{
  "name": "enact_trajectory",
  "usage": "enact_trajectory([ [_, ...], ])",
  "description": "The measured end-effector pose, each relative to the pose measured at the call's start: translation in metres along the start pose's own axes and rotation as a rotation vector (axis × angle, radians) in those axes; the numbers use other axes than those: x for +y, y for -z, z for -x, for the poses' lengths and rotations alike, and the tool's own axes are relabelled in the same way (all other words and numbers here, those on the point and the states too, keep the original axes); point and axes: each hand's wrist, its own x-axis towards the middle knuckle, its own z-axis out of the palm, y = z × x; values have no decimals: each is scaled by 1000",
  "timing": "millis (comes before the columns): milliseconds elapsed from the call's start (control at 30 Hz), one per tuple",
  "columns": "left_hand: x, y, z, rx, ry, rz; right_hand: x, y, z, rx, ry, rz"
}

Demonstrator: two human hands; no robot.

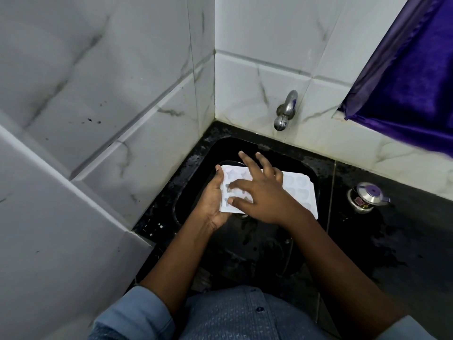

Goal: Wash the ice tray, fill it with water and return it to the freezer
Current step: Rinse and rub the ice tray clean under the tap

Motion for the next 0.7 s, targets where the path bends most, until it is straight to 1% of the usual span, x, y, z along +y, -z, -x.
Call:
enact_trajectory([
  [133, 0, -5, 3, -42, 5, 65, -4, 1, 1, -44, -4, 9],
  [267, 1, -7, 2, -33, -26, 26, -7, 1, 1, 19, -13, -39],
  [367, 0, -7, 2, -31, -37, 43, -11, 2, -1, -43, -28, 11],
  [500, 0, -2, 1, 11, -49, 24, -10, 3, 0, 0, -18, -36],
  [633, 0, -3, 2, -10, -40, 41, -13, 3, 0, -83, -29, 16],
  [700, 0, -3, 2, 4, -41, 28, -13, 3, 0, -54, -17, 5],
])
